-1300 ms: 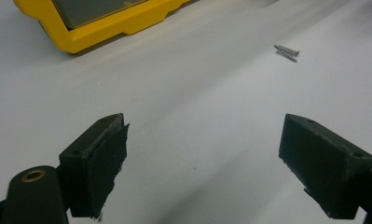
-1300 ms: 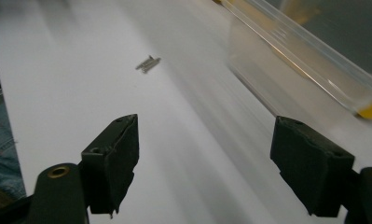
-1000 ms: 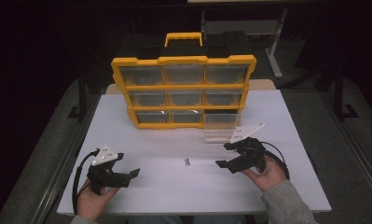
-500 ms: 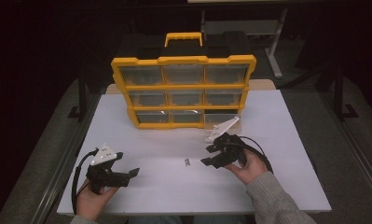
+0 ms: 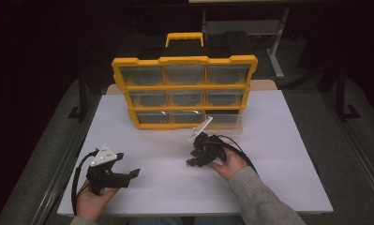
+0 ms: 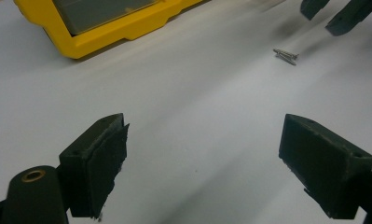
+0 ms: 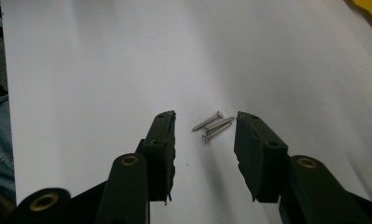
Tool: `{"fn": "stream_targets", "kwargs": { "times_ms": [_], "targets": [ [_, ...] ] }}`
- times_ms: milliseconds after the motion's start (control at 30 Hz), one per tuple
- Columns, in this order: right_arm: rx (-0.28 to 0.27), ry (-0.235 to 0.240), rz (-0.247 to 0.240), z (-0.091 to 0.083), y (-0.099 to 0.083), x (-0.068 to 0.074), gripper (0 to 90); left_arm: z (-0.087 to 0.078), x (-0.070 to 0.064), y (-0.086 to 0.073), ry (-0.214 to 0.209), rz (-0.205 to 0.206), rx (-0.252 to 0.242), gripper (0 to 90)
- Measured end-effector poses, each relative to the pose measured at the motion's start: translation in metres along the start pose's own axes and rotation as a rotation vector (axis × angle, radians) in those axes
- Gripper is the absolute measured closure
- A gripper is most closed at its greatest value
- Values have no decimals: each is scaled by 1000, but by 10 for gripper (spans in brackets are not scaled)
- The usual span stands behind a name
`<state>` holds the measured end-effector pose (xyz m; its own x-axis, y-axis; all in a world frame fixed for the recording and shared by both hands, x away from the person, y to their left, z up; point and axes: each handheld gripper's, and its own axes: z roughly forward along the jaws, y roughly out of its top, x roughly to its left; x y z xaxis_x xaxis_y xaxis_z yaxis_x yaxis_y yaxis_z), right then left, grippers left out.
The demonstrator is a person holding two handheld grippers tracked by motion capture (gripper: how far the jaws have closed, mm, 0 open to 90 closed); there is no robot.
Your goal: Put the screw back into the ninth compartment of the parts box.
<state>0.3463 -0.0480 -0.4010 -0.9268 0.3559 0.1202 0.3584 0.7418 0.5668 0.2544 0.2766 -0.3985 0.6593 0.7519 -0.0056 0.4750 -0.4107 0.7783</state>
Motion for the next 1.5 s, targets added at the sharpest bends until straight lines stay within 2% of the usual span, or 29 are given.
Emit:
{"fn": "stream_targets", "kwargs": {
  "times_ms": [267,567,667,900,1500],
  "targets": [
    [52,-7,28,18,7,-6,689,1,-1,0,4,3,0,146],
    [75,-19,58,28,6,-11,768,1,-1,0,4,5,-1,147],
    [81,-20,74,30,6,-11,769,1,-1,1,5,12,6,147],
    [95,-34,79,33,6,-13,787,1,-1,1,7,11,2,146],
    [102,-27,109,36,9,-13,787,-1,0,1,13,9,-5,147]
  ]
}}
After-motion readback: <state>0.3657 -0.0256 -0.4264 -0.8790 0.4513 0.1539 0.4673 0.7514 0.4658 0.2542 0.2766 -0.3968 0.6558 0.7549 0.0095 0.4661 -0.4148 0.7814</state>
